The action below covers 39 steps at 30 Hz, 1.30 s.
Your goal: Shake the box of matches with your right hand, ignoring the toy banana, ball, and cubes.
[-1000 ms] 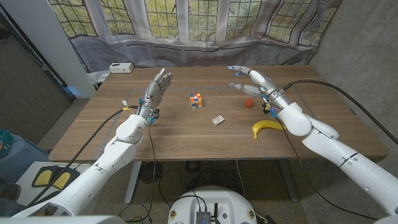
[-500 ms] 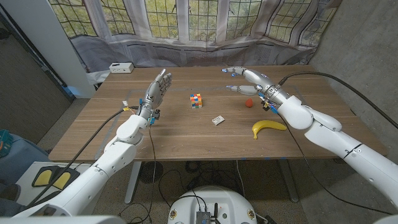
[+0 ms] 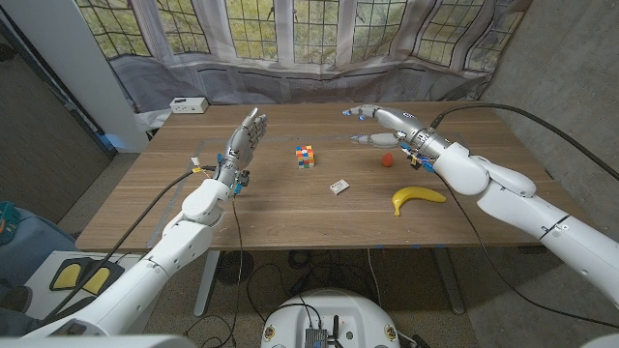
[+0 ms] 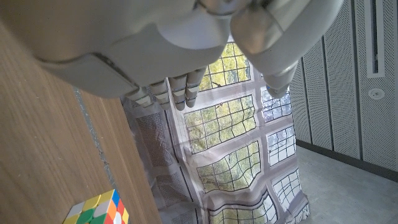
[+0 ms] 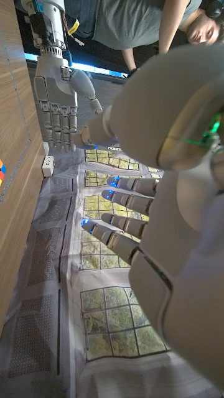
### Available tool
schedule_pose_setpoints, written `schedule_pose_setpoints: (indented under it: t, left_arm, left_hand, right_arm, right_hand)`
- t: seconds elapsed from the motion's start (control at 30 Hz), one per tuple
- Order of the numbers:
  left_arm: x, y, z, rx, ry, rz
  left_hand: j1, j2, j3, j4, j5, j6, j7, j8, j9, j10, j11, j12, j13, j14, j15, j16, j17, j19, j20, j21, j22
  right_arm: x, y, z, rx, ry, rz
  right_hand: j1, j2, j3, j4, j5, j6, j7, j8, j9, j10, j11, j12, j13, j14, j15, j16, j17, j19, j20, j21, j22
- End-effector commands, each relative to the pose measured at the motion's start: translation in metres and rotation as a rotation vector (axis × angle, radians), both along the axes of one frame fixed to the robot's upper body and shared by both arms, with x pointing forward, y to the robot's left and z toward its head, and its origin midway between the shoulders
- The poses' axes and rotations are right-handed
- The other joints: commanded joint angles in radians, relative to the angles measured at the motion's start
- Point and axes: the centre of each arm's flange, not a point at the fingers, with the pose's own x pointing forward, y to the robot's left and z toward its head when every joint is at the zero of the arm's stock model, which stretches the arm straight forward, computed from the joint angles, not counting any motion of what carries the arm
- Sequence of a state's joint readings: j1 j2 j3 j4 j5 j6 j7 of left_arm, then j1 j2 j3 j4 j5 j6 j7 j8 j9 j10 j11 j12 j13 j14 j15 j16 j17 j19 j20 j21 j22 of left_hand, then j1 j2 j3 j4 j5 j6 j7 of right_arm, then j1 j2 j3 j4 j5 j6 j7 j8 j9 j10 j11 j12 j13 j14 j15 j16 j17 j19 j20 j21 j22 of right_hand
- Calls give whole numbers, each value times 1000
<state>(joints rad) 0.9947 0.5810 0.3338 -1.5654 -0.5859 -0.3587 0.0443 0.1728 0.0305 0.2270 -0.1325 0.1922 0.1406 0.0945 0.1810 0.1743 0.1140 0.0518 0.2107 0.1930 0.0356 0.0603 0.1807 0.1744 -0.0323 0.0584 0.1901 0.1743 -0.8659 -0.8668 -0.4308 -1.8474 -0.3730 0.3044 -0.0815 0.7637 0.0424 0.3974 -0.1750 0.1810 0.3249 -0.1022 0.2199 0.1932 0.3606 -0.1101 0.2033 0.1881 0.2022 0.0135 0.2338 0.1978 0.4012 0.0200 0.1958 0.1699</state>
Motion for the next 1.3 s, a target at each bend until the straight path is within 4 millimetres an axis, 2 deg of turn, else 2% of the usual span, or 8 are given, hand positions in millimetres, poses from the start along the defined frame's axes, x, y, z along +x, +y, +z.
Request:
schedule_pose_setpoints:
  t: [0.03, 0.17, 0.4, 0.5, 0.6, 0.73, 0.93, 1.3]
  left_arm:
    - [-5, -1, -4, -17, -7, 6]
    - [-6, -1, -8, -23, -2, 6]
    - [-8, 0, -12, -31, 3, 8]
    - [-9, 0, -14, -32, 6, 6]
    - [-9, 0, -16, -33, 7, 5]
    - [-10, 0, -18, -36, 9, 4]
    - [-12, 1, -20, -40, 10, 3]
    - [-16, 1, -20, -35, 6, 4]
  left_hand:
    - [15, 0, 7, -2, -3, 9, 3, 6, 3, 8, -7, 4, 3, -1, -3, 4, 4, -3, 1, 5, 5]
    - [15, 0, 7, -2, -4, 11, 2, 7, 3, 12, -6, 5, 3, -2, -3, 4, 4, -6, 3, 5, 5]
    - [16, 1, 7, -2, -4, 14, 1, 8, 3, 12, -9, 5, 2, 0, -2, 5, 4, -7, 3, 4, 5]
    - [16, 1, 7, -2, -4, 15, 1, 8, 3, 13, -8, 5, 2, -1, -3, 5, 4, -7, 3, 4, 5]
    - [16, 1, 7, -2, -4, 15, 1, 8, 3, 12, -7, 5, 2, 0, -3, 5, 4, -8, 4, 4, 5]
    - [16, 1, 7, -1, -4, 18, 2, 9, 3, 13, -9, 5, 2, 0, -3, 5, 4, -7, 4, 5, 5]
    - [16, 1, 7, -1, -4, 18, 2, 9, 3, 14, -9, 5, 2, 1, -2, 6, 4, -9, 5, 4, 5]
    - [16, 1, 7, -1, -4, 21, 2, 9, 3, 15, -10, 5, 2, 3, -1, 6, 4, -11, 8, 4, 5]
  right_arm:
    - [-2, 8, 1, -127, -26, -76]
    - [-2, 13, 0, -187, -32, -105]
    - [0, 20, -1, -274, -23, -141]
    - [0, 23, -2, -302, -14, -152]
    - [1, 27, -2, -333, -10, -168]
    - [2, 31, -4, -359, -3, -171]
    - [2, 37, -4, -383, -3, -173]
    - [8, 44, -7, -452, 22, -214]
  right_hand:
    - [15, 0, -2, 11, -2, 11, -11, -2, 2, 4, -17, -3, 5, -26, 8, -10, 8, -25, -1, -8, 3]
    - [14, 1, -6, 15, -3, 11, -17, -3, 3, 3, -22, -5, 6, -45, 14, -17, 9, -49, 5, -14, 4]
    - [12, 0, -12, 18, -5, -2, -22, -10, 3, -13, -29, -11, 6, -63, 15, -22, 11, -62, 7, -13, 4]
    - [12, 0, -15, 19, -5, -4, -22, -12, 4, -19, -35, -13, 6, -63, 13, -21, 11, -67, 16, -13, 4]
    - [8, 0, -21, 22, -6, -8, -21, -14, 4, -22, -31, -13, 7, -31, -5, -7, 13, -75, 25, -11, 4]
    - [4, -3, -29, 24, -6, -7, -23, -14, 4, -25, -31, -13, 6, 3, -29, 7, 13, -81, 17, -10, 3]
    - [-2, 6, -39, 30, -5, -2, -23, -13, 5, -20, -25, -8, 6, 107, -59, 51, 22, -73, 11, -2, 3]
    - [5, 5, -43, 24, -4, 15, -34, -7, 5, -2, -40, -2, 5, 108, -55, 52, 26, -58, 12, 3, 3]
